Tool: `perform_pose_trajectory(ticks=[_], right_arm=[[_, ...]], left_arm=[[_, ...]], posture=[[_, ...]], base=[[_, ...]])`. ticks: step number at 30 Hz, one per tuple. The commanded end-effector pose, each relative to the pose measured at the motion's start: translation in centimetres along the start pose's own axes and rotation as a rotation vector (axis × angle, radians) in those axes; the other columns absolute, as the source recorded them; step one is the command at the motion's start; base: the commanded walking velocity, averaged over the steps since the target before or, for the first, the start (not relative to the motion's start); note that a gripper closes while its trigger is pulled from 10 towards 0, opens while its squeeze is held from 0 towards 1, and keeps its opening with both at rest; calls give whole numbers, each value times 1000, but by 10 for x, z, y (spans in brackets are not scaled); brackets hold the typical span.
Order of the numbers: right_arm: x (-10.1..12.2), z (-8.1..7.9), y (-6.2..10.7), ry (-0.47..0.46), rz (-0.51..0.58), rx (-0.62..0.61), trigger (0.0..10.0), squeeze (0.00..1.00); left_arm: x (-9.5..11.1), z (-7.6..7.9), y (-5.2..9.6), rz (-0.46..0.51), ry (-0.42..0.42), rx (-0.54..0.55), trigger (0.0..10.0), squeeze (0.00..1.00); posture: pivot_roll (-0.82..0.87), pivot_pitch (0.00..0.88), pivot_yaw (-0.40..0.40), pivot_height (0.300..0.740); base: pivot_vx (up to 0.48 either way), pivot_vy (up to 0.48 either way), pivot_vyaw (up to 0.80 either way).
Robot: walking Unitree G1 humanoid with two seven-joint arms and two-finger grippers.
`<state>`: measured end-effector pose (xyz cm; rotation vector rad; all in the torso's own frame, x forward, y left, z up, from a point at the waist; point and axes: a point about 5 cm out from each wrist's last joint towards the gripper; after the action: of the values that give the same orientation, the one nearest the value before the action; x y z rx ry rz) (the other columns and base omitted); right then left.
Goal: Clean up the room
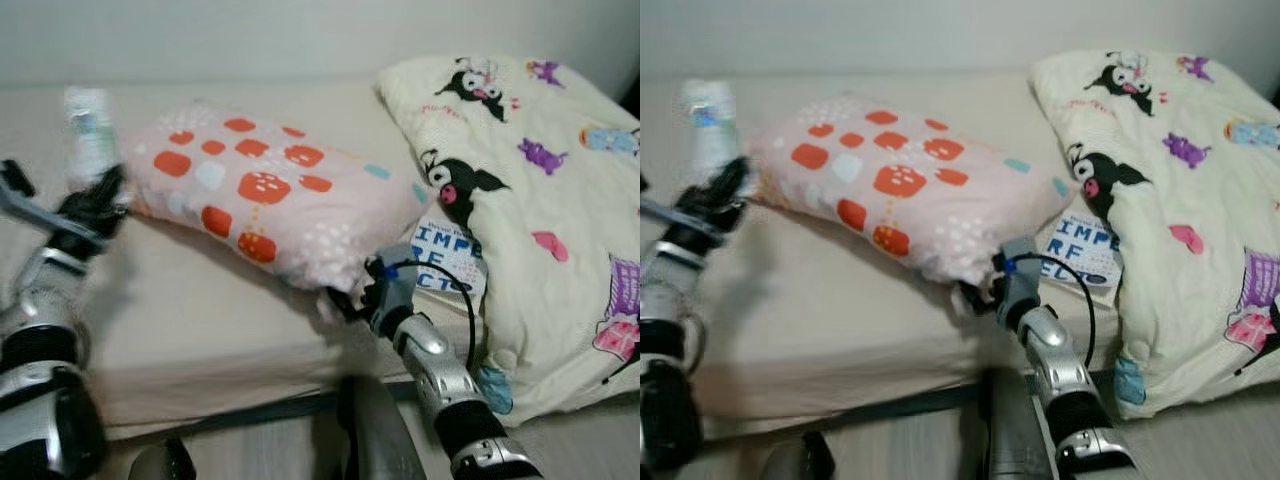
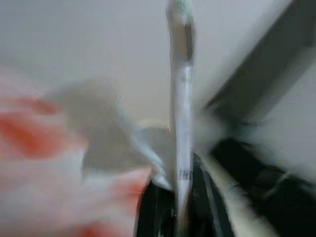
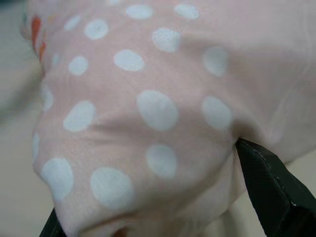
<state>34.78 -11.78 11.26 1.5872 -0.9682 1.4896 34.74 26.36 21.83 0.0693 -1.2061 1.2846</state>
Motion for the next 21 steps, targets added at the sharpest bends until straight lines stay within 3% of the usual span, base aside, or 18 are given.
perform_pose_trajectory(ticks=[1,2,3,4,5,8,16,18,21], right_arm=[[12,3,-2,-56,52,-13,10000,0],[17,5,-3,-100,81,-18,10000,0],[17,5,-3,-100,81,-18,10000,0],[24,7,-4,-153,116,-22,10000,0],[24,7,-4,-153,116,-22,10000,0],[37,8,-4,-268,191,3,10000,0],[37,-9,-4,-265,170,113,10000,0],[24,-17,-6,-219,92,126,10000,0],[14,-15,-6,-209,36,82,10000,0]], left_arm=[[-10,21,-1,-18,109,-180,0,0],[-17,34,1,-19,175,-272,0,0],[-17,34,1,-19,175,-272,0,0],[-24,46,3,-15,251,-356,0,0],[-24,46,3,-15,251,-356,0,0],[-35,61,7,-7,393,-460,0,0],[-45,71,7,-22,451,-470,0,0],[-48,73,7,-18,468,-463,0,0],[-48,76,8,-4,482,-454,0,0]], posture=[[-196,141,-43,428],[-197,140,-42,428],[-197,140,-42,428],[-198,140,-43,428],[-198,140,-43,428],[-201,133,-44,428],[-196,125,-46,428],[-191,120,-48,428],[-189,118,-50,438]], base=[[0,0,0],[0,0,0],[0,0,0],[0,0,0],[0,0,0],[0,0,0],[0,0,0],[0,0,0],[0,0,0]])
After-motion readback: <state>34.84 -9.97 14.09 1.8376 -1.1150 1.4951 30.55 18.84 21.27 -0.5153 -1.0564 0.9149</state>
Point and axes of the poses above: a point about 5 cm out from each wrist's last joint towards the gripper, its own y axis pointing back from the gripper into the wrist, its own x axis along the axis of the wrist's last joint, z = x × y
